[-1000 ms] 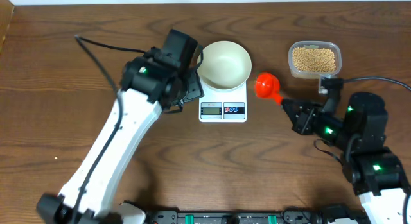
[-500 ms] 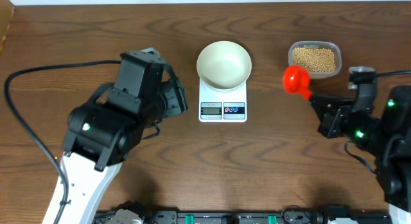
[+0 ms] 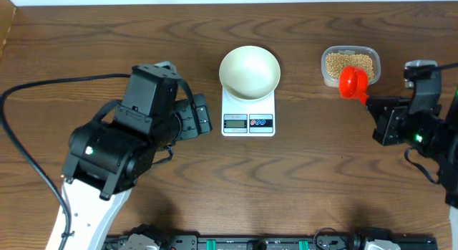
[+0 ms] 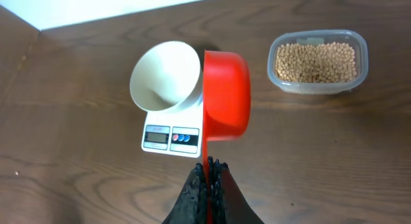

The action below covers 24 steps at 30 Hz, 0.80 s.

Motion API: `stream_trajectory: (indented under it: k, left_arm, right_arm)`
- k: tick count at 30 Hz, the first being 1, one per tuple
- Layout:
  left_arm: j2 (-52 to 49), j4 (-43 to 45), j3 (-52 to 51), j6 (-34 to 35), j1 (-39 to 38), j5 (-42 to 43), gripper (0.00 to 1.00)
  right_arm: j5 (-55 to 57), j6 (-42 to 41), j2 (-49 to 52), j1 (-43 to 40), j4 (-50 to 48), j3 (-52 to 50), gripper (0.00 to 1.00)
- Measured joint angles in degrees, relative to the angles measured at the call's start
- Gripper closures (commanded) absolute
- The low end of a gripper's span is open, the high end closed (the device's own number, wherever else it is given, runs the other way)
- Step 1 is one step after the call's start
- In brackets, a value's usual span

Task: Scoop item into bowl and weigh 50g on scale
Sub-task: 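Move the scoop with the right gripper toward the chickpea tub, then move the left gripper over the scale beside the bowl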

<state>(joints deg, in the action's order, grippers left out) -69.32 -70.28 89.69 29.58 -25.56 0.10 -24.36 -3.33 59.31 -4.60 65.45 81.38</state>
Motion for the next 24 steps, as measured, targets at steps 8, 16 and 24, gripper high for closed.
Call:
stream_trajectory:
  k: [8, 16, 24]
  left_arm:
    - [-4.5, 0.0, -0.5, -1.6, -3.2, 0.4, 0.35]
    - [-10.9, 2.2, -2.2, -2.6, -7.3, 0.8, 0.77]
    - [-15.7, 4.2, -2.3, -2.6, -10.1, 1.0, 0.93]
  right_arm:
    - [0.2, 1.0, 3.9, 0.0, 0.0, 0.0, 0.99]
    - [0.3, 1.0, 5.2, 0.0, 0.1, 0.0, 0.99]
    - [0.4, 1.0, 6.7, 0.0, 0.7, 0.0, 0.99]
